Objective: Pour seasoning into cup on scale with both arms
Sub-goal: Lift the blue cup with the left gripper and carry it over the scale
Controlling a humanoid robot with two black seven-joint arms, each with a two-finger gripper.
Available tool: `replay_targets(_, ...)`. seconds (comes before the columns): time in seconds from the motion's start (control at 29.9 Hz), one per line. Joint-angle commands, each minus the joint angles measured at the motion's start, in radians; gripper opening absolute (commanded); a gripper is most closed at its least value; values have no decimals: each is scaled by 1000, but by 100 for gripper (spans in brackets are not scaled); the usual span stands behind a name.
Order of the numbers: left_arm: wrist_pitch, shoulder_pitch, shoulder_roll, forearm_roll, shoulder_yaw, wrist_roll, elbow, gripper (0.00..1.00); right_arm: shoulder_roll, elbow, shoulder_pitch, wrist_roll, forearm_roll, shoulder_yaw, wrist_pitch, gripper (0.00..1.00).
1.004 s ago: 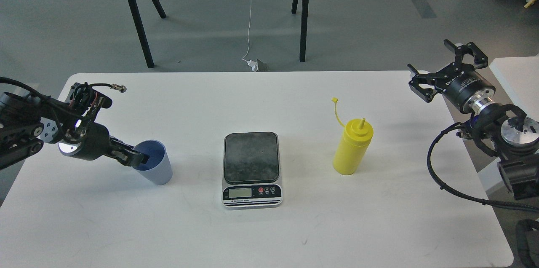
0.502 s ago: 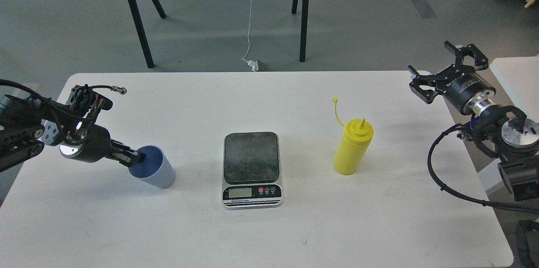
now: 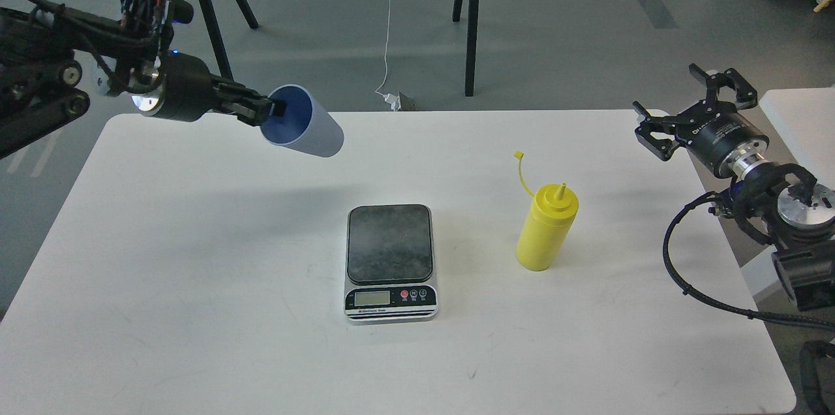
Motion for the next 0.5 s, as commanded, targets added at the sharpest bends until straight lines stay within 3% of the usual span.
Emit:
replay_targets(0.0, 0, -5, -96, 3, 1, 0, -3, 1, -2, -1, 0, 0, -1, -1, 0, 100)
replay_targets(0.47, 0, 128, -211, 39, 10, 0, 3, 1, 3, -42, -2, 0, 0, 1, 0, 100)
